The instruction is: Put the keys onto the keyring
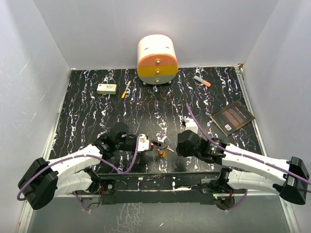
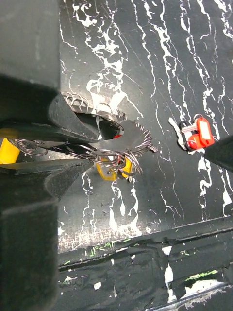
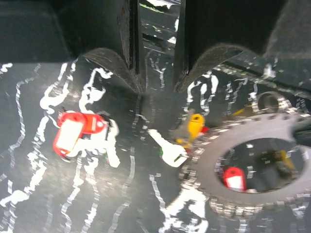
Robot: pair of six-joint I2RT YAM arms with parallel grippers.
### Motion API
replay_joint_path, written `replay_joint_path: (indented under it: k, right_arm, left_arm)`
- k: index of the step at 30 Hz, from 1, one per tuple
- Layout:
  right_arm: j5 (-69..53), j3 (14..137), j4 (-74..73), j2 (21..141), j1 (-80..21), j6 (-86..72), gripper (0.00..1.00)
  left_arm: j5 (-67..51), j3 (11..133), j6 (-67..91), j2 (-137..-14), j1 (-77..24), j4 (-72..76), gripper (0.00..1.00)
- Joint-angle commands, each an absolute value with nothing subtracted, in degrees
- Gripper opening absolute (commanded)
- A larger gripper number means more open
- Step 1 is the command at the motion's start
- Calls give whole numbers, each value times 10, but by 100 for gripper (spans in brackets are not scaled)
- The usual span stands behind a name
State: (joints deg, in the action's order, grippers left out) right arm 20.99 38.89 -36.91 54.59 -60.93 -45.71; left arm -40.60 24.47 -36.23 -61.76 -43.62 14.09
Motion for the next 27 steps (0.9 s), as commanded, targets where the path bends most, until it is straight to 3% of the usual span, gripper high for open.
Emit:
replay_joint_path:
  k: [1, 13, 27]
  right_arm:
    - [176, 407, -426, 555, -550, -503, 35]
    - [171, 411, -461, 633, -412, -423, 39]
    - [147, 399, -434, 686, -385, -405, 34]
  left_arm:
    - [-380, 274, -335, -612, -434, 59, 0]
    - [-381, 281, -323, -600, -434, 53, 0]
    - [-389, 277, -330, -591, -434, 59, 0]
